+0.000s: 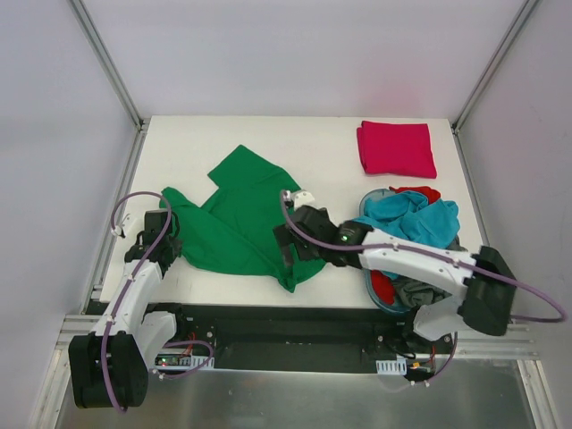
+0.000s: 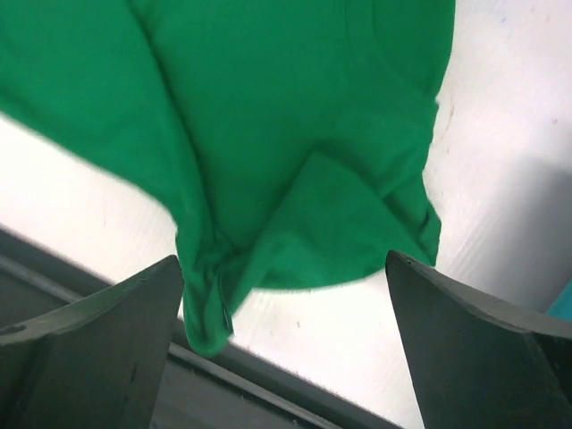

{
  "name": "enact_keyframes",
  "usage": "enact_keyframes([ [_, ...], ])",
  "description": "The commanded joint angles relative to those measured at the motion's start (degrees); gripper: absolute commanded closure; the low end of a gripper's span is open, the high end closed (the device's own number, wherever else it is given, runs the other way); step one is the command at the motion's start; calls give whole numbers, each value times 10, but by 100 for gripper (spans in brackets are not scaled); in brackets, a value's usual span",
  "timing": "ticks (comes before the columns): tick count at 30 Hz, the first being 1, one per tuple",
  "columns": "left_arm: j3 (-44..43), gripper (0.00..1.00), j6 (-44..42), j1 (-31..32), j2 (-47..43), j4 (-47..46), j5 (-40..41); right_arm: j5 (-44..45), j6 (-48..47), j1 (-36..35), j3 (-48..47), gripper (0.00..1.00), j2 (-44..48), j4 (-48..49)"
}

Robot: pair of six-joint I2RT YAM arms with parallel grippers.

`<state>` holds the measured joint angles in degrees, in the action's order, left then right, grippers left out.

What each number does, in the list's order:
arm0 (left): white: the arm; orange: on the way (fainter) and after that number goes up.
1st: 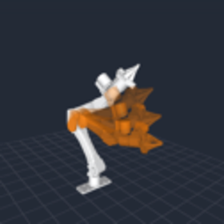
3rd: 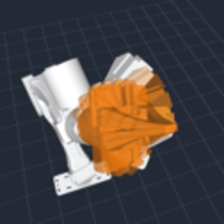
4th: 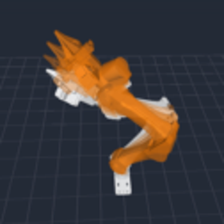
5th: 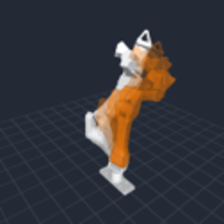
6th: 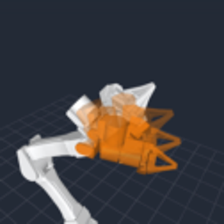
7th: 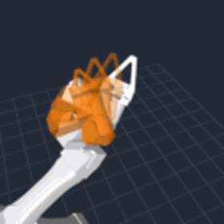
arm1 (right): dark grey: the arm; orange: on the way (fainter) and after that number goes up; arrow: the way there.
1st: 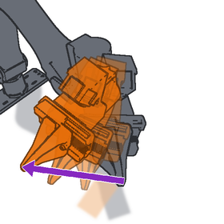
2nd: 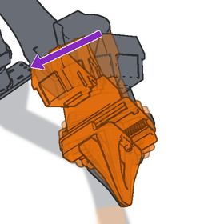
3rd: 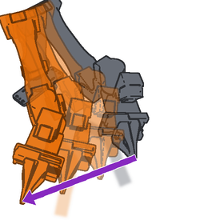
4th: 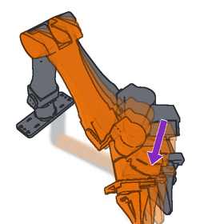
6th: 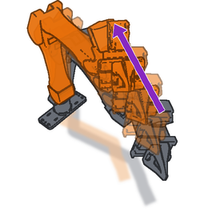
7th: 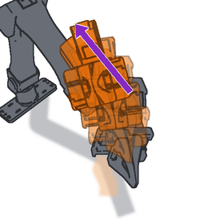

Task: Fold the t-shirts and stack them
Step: Flatten out the tshirt

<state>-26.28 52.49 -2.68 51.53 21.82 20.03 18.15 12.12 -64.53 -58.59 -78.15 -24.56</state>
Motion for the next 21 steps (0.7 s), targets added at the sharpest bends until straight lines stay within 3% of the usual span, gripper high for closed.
enact_keyframes([
  [1,4,100,-6,-2,1,4,6,45,69,13,-118,1,-127,-100],
  [4,4,100,-4,-1,-1,4,6,60,105,13,-167,6,-200,-162],
  [9,8,100,-5,0,-7,4,8,63,169,10,-171,12,-244,-210],
  [21,8,100,-4,-1,-12,4,11,132,330,-8,-37,16,-139,-325],
])
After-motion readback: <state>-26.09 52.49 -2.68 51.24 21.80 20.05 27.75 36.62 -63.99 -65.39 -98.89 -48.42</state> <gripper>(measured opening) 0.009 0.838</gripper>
